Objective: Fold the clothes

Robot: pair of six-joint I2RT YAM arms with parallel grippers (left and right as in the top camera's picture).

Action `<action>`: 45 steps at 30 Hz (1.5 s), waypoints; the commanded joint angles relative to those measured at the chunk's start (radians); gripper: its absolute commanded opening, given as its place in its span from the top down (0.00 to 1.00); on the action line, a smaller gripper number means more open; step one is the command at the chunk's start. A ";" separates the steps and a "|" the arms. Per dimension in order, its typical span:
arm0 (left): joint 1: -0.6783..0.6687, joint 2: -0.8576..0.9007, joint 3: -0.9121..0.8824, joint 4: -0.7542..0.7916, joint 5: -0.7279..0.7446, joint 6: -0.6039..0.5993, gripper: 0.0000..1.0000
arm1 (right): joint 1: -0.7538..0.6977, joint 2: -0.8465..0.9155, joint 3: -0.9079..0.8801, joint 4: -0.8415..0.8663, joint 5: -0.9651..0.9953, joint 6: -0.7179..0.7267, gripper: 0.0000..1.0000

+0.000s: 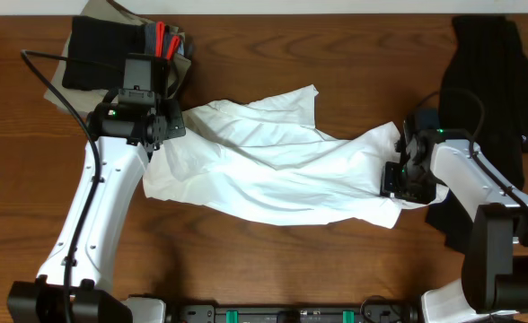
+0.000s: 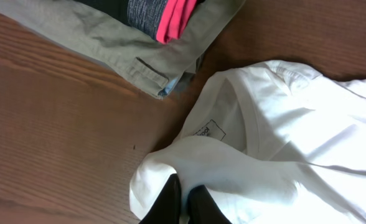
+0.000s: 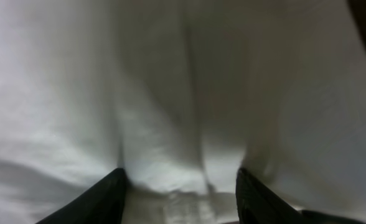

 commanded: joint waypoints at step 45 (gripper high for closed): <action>0.006 -0.193 0.051 0.102 -0.013 0.003 0.94 | -0.139 -0.220 0.544 -0.169 -0.129 -0.148 0.99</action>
